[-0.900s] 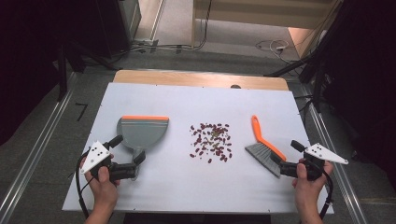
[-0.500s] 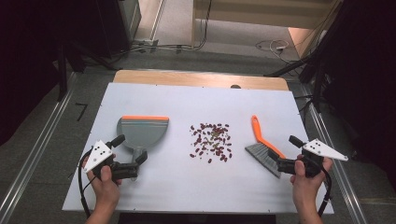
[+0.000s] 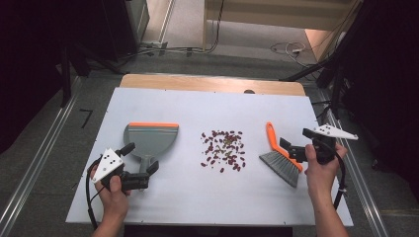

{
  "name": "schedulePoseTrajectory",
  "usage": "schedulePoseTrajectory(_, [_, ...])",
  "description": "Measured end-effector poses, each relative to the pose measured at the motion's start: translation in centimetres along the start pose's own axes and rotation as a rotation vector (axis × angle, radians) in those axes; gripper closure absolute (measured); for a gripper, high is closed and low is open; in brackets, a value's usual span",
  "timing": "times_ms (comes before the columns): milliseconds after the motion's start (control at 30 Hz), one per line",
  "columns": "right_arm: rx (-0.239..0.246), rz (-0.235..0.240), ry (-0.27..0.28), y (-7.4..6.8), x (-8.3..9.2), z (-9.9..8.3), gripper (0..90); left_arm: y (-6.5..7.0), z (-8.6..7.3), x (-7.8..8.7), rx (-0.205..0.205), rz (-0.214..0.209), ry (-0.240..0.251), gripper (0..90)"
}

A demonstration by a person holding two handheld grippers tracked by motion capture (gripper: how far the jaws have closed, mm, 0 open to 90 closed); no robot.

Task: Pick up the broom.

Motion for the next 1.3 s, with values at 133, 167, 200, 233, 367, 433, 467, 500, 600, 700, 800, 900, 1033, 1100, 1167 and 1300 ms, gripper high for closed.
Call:
schedulePoseTrajectory(133, [-0.010, -0.013, -0.038, 0.3, -1.1, 0.8, 0.0, -0.2, -0.1, -0.1, 0.007, 0.003, -0.003, 0.0])
schedulePoseTrajectory(167, [-0.020, -0.015, -0.052, 0.5, -1.4, 1.0, 2.1, -0.2, -0.1, -0.1, 0.005, 0.003, -0.004, 0.0])
schedulePoseTrajectory(200, [-0.029, -0.021, -0.061, 0.5, -1.8, 1.2, 3.8, -0.2, -0.1, 0.0, 0.004, 0.003, -0.002, 0.0])
schedulePoseTrajectory(233, [-0.035, -0.023, -0.072, 0.6, -2.2, 1.3, 3.8, -0.2, 0.0, 0.0, 0.007, 0.003, 0.001, 0.0])
schedulePoseTrajectory(367, [-0.020, -0.035, -0.121, 0.6, -3.8, 1.3, 11.7, -0.3, 0.0, 0.0, 0.005, 0.000, -0.001, 0.0])
schedulePoseTrajectory(433, [-0.022, -0.048, -0.145, 0.7, -4.5, 1.0, 21.8, -0.3, 0.0, 0.0, 0.007, -0.002, -0.001, 0.0])
schedulePoseTrajectory(467, [-0.024, -0.045, -0.156, 0.7, -4.8, 0.9, 28.2, -0.2, 0.0, 0.0, 0.006, -0.003, -0.003, 0.0])
schedulePoseTrajectory(500, [-0.031, -0.054, -0.174, 0.8, -5.1, 0.7, 37.3, -0.2, 0.0, -0.1, 0.007, -0.003, -0.004, 0.0])
schedulePoseTrajectory(600, [-0.055, -0.076, -0.250, 1.1, -5.9, 0.0, 49.8, -0.1, 0.0, -0.1, 0.004, -0.003, -0.004, 0.0])
schedulePoseTrajectory(700, [-0.050, -0.085, -0.322, 1.2, -6.7, -0.8, 49.8, -0.1, 0.0, -0.1, 0.000, -0.004, -0.006, 0.0])
schedulePoseTrajectory(800, [-0.053, -0.082, -0.369, 1.3, -7.4, -1.4, 48.0, -0.1, 0.1, 0.0, 0.001, -0.002, -0.006, 0.0])
schedulePoseTrajectory(900, [-0.017, -0.131, -0.406, 1.3, -8.1, -2.0, 48.3, -0.1, 0.1, 0.1, 0.002, 0.000, -0.006, 0.0])
schedulePoseTrajectory(1033, [-0.033, -0.155, -0.454, 1.4, -8.9, -2.9, 48.4, -0.2, 0.0, 0.1, 0.006, 0.002, -0.006, 0.0])
schedulePoseTrajectory(1100, [-0.011, -0.190, -0.462, 1.3, -9.0, -3.4, 53.8, -0.2, 0.0, 0.1, 0.009, 0.002, -0.006, 0.0])
schedulePoseTrajectory(1167, [-0.003, -0.221, -0.455, 1.1, -9.1, -3.4, 54.4, 0.0, -0.1, 0.0, 0.002, -0.001, -0.013, 0.0])
schedulePoseTrajectory(1300, [-0.028, -0.218, -0.464, 1.2, -9.1, -3.4, 56.4, 0.2, 0.0, -0.1, -0.004, 0.000, -0.018, 0.0])
Point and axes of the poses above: each handheld gripper's, and its own axes: x roughly backward along the jaws, z roughly out of its top, y roughly to its right, the point moved 3 cm from there along -x, roughly forward along the jaws, and after that the axes turned 6 degrees about -x, right-handed, at the moved point
